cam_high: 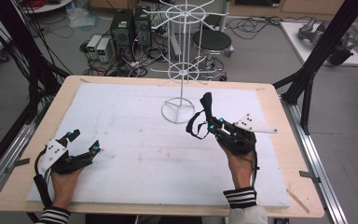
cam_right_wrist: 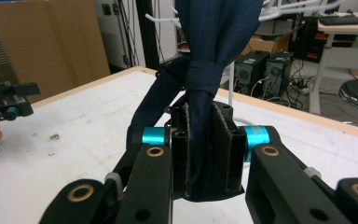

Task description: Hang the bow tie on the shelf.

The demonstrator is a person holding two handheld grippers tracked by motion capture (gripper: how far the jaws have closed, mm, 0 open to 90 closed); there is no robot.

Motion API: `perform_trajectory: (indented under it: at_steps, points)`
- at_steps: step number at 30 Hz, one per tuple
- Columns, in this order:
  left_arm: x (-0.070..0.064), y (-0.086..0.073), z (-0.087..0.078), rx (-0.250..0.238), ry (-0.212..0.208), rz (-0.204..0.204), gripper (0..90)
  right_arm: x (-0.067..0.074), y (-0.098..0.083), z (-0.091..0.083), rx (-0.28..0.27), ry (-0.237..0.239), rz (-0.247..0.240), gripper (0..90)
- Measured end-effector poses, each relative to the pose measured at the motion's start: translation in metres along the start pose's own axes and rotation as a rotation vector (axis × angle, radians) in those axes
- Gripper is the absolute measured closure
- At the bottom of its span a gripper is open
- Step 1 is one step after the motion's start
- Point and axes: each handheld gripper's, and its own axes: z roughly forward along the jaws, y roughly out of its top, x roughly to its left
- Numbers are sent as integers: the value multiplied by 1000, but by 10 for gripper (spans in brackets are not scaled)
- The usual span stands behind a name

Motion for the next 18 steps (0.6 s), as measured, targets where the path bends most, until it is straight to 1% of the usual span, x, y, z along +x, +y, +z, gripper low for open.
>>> perform_trajectory:
  at_steps: [6,10,12,13,18]
  points:
    - [0,0,0,1,1,1,159,4,8,6,-9,8,-14,783]
    - [0,0,0,5,1,0,159,7,14,11,-6,16,-25,783]
    - [0,0,0,4,2,-2,158,8,18,12,-10,21,-24,783]
    - [0,0,0,4,2,-2,159,8,20,13,-19,19,-31,783]
    - [1,0,0,4,1,-2,159,12,27,18,-23,27,-38,783]
